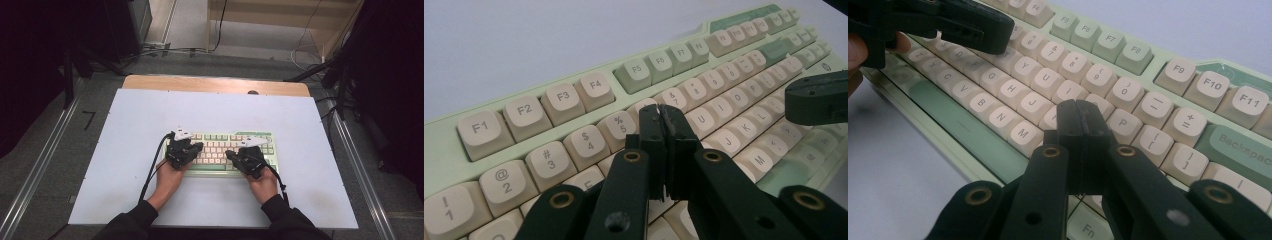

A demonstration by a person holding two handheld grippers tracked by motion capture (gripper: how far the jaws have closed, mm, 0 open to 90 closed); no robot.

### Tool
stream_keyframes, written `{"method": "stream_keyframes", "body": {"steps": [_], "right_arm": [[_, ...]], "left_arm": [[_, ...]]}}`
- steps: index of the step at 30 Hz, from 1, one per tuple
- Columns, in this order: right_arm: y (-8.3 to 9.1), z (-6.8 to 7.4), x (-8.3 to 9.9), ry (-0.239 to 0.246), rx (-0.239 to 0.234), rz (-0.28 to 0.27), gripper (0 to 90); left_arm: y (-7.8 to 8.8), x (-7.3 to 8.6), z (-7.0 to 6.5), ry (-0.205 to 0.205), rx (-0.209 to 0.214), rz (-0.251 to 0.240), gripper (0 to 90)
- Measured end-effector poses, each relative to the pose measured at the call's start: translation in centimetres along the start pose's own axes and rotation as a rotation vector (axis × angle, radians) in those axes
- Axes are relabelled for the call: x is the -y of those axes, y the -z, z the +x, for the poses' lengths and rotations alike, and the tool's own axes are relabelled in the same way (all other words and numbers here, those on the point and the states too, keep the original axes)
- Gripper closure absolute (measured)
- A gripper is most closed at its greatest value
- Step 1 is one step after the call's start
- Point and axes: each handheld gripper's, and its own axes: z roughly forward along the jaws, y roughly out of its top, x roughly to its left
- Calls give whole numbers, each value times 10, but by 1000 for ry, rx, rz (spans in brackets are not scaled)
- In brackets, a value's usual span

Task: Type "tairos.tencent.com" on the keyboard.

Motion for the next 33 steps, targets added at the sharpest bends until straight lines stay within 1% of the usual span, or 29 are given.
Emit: {"method": "stream_keyframes", "body": {"steps": [10,26,28,29,33], "right_arm": [[-1,0,0,1,-1,3,872],[0,1,0,1,1,3,872],[-1,1,0,1,-1,4,872],[-1,1,0,1,-2,4,872],[-1,1,0,0,-1,5,872]], "left_arm": [[-2,1,-1,-6,-4,6,893],[-3,1,-1,-5,-5,5,894],[-4,1,-1,-1,1,18,893],[-5,2,0,3,11,23,889],[-4,2,-1,6,13,25,886]]}}
